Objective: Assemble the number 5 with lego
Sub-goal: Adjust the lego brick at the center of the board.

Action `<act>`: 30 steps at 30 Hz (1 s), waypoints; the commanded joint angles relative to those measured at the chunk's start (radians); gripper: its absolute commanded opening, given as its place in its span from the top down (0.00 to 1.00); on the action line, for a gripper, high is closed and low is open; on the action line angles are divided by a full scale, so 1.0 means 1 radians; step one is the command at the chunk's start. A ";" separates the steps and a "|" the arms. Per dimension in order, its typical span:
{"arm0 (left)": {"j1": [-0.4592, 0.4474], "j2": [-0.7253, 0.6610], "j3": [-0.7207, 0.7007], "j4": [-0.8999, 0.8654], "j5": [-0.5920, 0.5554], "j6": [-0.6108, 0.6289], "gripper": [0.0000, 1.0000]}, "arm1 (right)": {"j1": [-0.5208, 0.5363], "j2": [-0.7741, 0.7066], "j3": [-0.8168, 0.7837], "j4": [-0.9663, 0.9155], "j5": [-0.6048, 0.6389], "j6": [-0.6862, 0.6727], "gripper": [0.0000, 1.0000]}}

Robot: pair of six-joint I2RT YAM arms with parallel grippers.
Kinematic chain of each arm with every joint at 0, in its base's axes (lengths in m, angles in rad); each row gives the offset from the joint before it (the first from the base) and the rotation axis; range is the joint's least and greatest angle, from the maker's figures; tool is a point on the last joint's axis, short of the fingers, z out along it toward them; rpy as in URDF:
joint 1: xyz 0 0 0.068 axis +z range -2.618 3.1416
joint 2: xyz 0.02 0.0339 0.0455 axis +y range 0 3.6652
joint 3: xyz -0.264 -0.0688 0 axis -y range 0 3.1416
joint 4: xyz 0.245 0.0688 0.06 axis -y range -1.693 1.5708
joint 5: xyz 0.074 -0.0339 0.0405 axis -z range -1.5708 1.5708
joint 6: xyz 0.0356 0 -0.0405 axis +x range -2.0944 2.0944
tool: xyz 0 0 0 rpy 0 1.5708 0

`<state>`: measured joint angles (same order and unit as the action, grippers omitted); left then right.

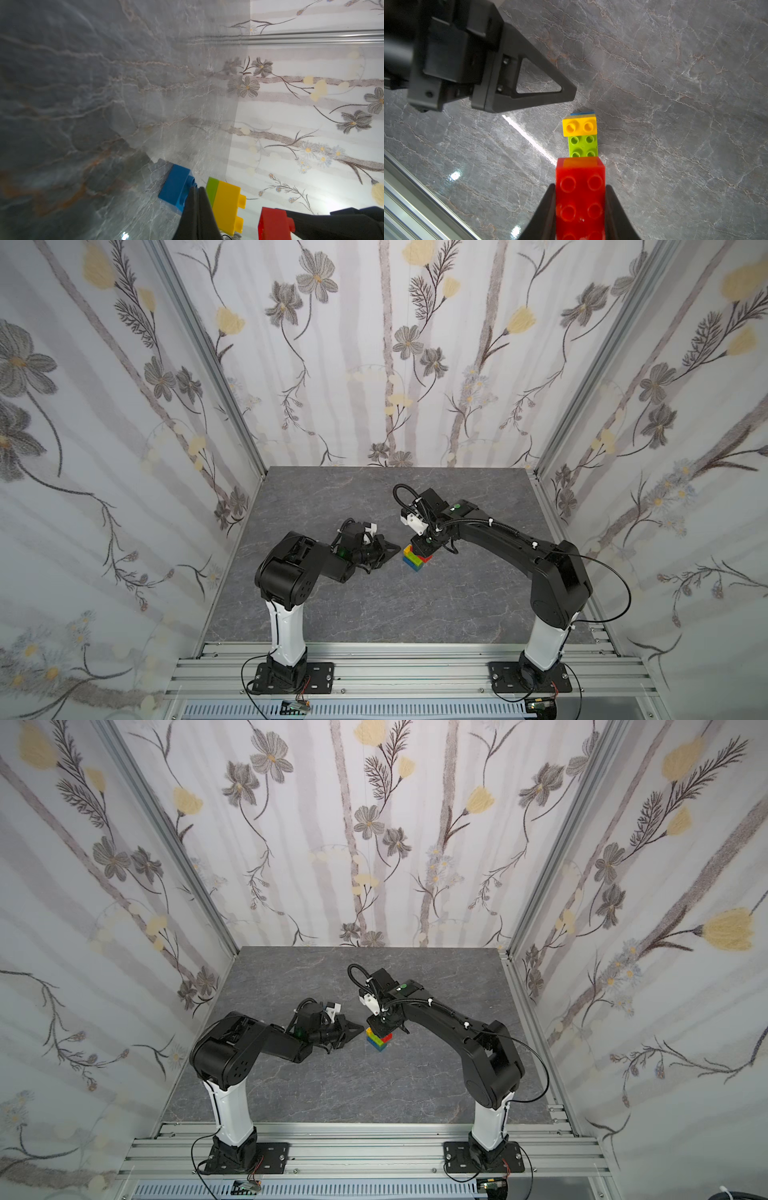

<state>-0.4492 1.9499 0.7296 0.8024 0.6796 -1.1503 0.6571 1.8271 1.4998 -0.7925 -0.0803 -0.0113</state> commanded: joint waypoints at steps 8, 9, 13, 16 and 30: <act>-0.034 0.044 -0.004 -0.021 0.000 0.050 0.91 | 0.001 0.017 0.004 0.036 -0.005 0.007 0.92; -0.034 0.047 -0.007 -0.013 0.000 0.050 0.90 | 0.001 0.020 0.002 0.036 -0.003 0.007 0.93; -0.035 0.056 -0.020 0.027 -0.006 0.042 0.84 | 0.001 0.025 -0.002 0.041 -0.003 0.007 0.93; -0.034 0.057 -0.038 0.081 -0.008 0.022 0.81 | 0.000 0.029 0.000 0.041 0.003 -0.001 0.93; -0.066 0.073 -0.015 0.118 0.001 0.026 0.76 | 0.001 0.046 0.007 0.039 0.022 -0.037 0.93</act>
<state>-0.5102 2.0167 0.7071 0.8783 0.6773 -1.1202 0.6571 1.8694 1.4998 -0.7536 -0.0704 -0.0383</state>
